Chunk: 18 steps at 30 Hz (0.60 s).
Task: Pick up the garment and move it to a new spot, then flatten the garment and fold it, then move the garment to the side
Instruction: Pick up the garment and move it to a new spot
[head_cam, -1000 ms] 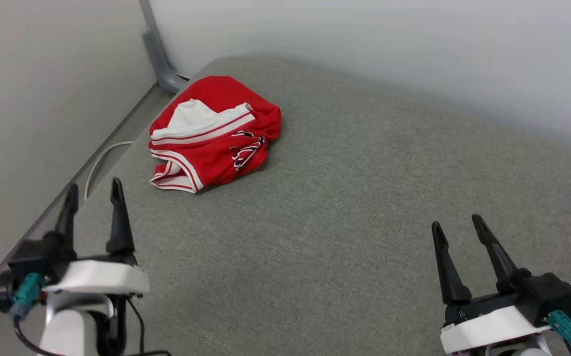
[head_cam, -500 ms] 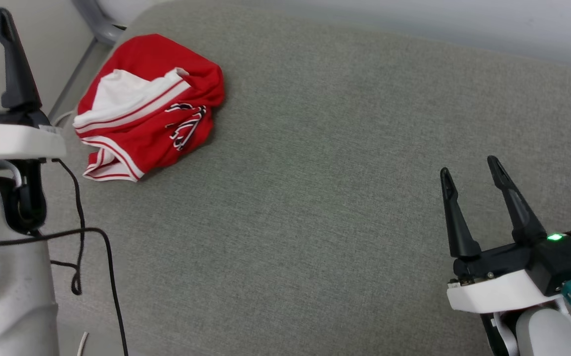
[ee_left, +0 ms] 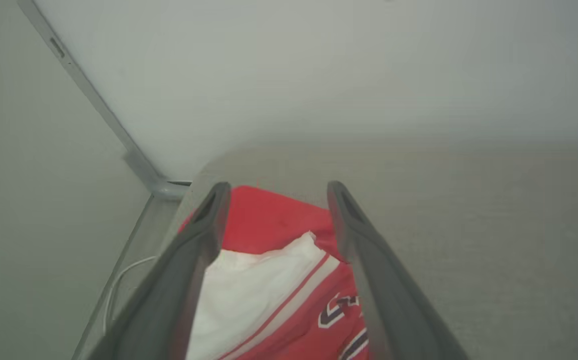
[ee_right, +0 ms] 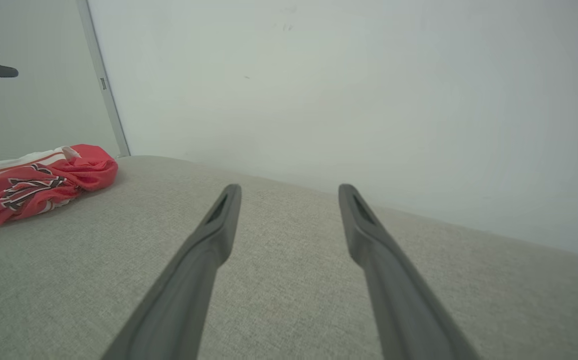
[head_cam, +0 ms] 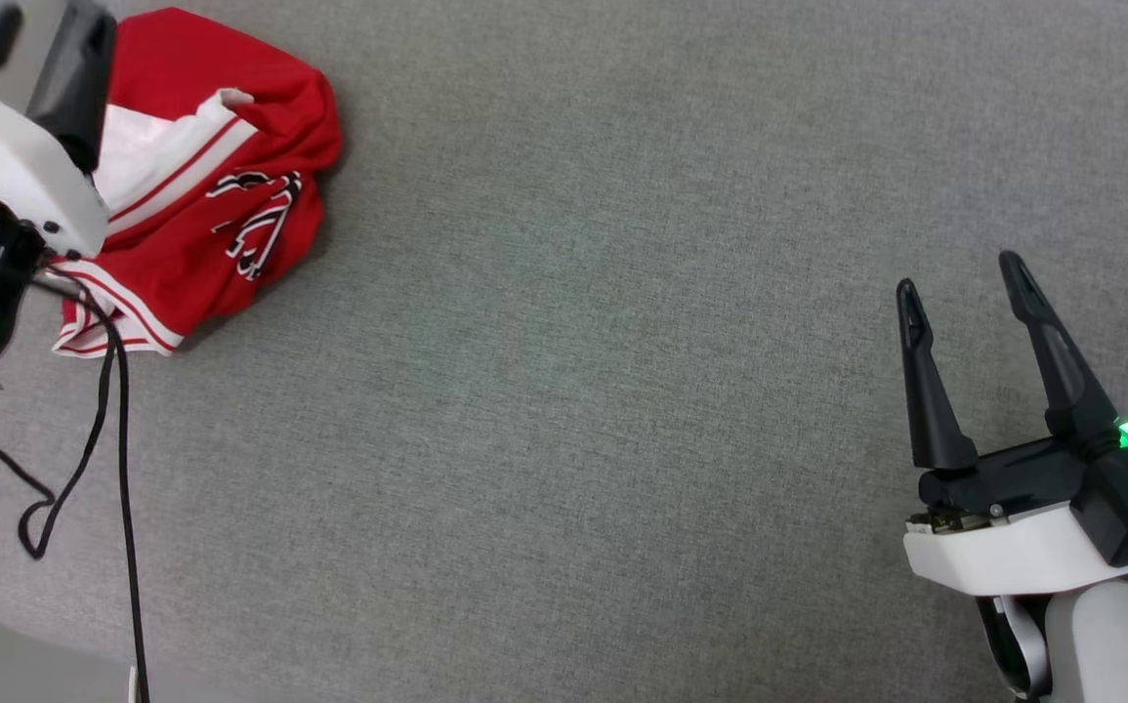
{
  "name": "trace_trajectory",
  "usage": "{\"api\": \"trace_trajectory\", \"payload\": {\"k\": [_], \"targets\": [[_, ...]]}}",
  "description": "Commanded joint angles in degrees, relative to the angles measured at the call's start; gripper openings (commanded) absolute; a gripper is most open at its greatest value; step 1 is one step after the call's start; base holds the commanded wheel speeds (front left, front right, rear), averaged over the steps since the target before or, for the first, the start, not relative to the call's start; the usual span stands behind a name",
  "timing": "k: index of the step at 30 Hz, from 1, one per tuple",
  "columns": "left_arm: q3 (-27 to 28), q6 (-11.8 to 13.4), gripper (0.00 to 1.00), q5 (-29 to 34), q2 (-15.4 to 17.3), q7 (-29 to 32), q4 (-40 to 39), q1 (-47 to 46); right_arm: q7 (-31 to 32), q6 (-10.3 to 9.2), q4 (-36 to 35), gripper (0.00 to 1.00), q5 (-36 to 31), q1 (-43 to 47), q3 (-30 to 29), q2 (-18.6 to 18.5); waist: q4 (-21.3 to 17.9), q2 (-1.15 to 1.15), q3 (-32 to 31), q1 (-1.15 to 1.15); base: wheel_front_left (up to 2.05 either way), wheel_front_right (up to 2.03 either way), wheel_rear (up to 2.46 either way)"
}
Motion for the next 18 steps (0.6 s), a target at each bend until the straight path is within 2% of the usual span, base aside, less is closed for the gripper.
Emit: {"api": "trace_trajectory", "payload": {"k": [1,5,9,13,18], "targets": [[-1.8,0.0,1.0,-1.9,1.1,3.3,0.7,-0.8,-0.1,-0.04,-0.4,1.0,-0.2,-1.0,0.0,-0.4,-0.3,0.0,0.7,-0.01,0.0,0.0,0.0],[-7.3,0.0,1.0,-8.1,4.6,14.7,2.7,-2.5,-0.1,-0.04,-0.7,1.0,-0.2,-1.6,0.1,-0.6,-0.7,0.0,2.1,-0.01,0.0,0.0,0.0],[-12.1,0.0,1.0,-10.4,7.1,22.0,5.0,-3.4,-0.1,-0.04,-0.7,1.0,-0.2,-2.7,0.5,-0.8,-1.5,0.0,3.7,-0.01,0.0,0.0,0.0],[-15.6,0.0,1.0,-12.8,8.1,27.3,7.7,-4.5,-0.1,-0.04,-0.7,1.0,-0.2,-3.8,0.6,-0.8,-2.7,0.0,5.4,-0.01,0.0,0.0,0.0],[-19.1,0.0,1.0,-15.6,6.9,32.4,11.0,-4.7,-0.1,-0.04,-0.9,1.0,-0.3,-4.6,0.3,-0.9,-3.7,0.0,7.1,-0.01,0.0,0.0,0.0]]}}
